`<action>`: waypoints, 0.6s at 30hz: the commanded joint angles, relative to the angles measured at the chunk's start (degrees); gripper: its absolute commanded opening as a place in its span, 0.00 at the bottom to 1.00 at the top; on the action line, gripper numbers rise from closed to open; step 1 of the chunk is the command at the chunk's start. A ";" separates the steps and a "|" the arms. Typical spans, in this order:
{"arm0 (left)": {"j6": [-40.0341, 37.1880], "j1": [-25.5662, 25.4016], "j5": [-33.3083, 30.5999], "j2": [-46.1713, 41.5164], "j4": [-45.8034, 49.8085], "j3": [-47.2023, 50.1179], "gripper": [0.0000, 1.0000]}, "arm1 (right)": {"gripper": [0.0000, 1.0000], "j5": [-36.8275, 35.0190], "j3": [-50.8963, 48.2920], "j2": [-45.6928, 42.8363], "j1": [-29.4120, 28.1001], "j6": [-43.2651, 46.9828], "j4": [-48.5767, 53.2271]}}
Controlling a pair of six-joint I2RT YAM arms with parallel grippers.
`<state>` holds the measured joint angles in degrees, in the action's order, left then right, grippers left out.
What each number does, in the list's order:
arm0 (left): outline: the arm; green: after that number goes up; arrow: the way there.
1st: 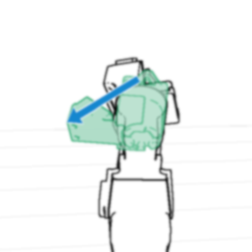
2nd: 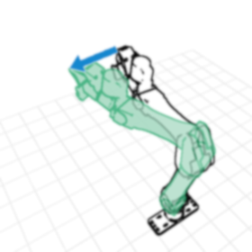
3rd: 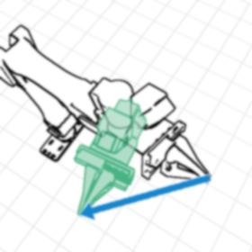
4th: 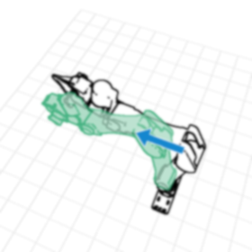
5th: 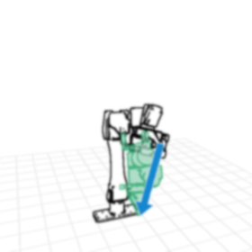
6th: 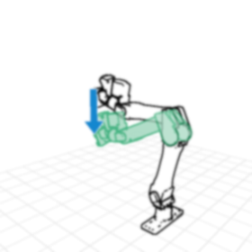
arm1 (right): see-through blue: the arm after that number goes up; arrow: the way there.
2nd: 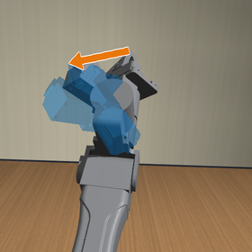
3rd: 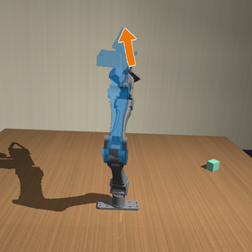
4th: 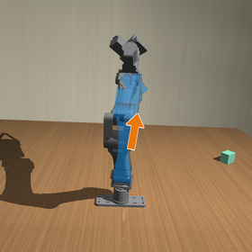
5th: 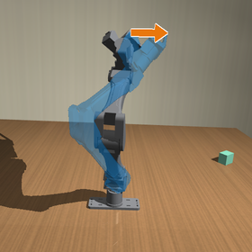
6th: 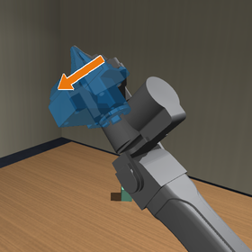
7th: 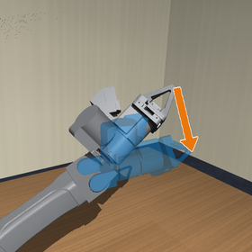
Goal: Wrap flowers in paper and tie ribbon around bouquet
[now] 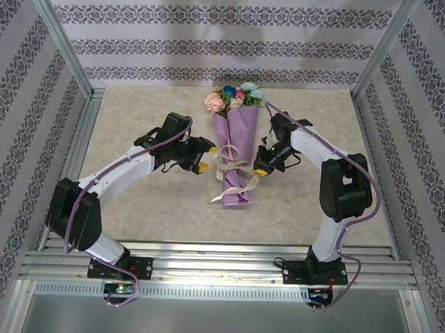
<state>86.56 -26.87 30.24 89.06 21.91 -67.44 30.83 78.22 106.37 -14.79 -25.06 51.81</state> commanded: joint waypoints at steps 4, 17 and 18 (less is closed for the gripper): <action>1.10 -3.77 6.66 12.30 1.98 -7.91 0.45 | 0.00 -1.30 -1.44 0.50 -0.21 0.91 -0.51; 3.12 -4.50 1.63 19.83 2.93 -12.39 0.25 | 0.00 -1.32 -2.48 0.16 0.24 0.77 -1.07; 2.92 -4.46 1.28 19.70 3.22 -12.13 0.26 | 0.00 -1.30 -2.46 0.16 0.27 0.71 -1.05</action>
<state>89.91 -31.48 33.76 108.29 20.69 -78.96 30.55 76.27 106.43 -14.76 -25.08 50.81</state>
